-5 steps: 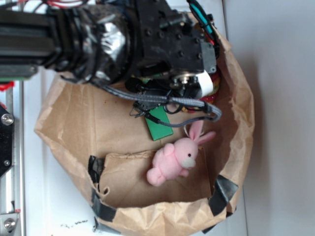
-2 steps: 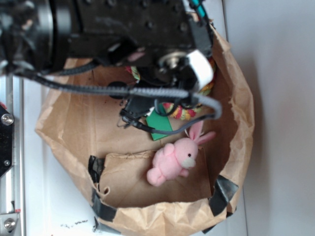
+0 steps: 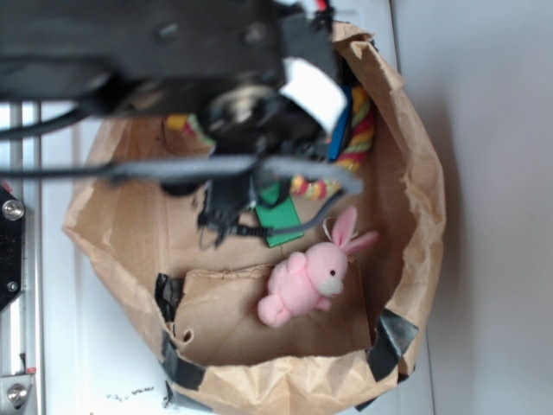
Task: Grab the multicolored rope.
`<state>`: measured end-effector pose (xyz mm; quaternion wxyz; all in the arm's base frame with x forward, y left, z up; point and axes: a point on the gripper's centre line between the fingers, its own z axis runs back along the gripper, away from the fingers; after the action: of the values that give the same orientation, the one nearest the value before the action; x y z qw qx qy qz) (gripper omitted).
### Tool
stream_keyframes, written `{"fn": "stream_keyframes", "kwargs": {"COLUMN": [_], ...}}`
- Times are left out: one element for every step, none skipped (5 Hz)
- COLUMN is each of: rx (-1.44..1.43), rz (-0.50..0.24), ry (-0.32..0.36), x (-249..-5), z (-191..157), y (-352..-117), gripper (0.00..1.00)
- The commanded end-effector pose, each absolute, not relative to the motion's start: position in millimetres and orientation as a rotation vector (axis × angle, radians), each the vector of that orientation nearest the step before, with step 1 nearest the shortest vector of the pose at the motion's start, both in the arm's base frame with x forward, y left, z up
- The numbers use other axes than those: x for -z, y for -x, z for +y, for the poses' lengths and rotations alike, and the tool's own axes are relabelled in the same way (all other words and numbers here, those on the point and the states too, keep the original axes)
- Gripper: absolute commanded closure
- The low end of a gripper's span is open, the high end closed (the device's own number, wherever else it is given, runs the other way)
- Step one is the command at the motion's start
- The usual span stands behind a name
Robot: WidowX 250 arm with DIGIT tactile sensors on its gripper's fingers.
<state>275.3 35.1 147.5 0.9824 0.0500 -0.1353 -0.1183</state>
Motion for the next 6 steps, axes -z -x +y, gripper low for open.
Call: {"fn": "stream_keyframes", "kwargs": {"rx": [0.032, -0.044, -0.097, -0.099, -0.097, -0.094], "rz": [-0.272, -0.226, -0.183, -0.187, -0.201, -0.218], "ry": [-0.108, -0.089, -0.072, -0.063, -0.073, -0.081], "x": [-185, -194, -199, -200, -197, -197], "z": [19, 17, 14, 13, 12, 10], "y": [-267, -266, -262, -261, -260, -258], "gripper": [1.0, 1.0, 1.0, 1.0, 1.0, 1.0]}}
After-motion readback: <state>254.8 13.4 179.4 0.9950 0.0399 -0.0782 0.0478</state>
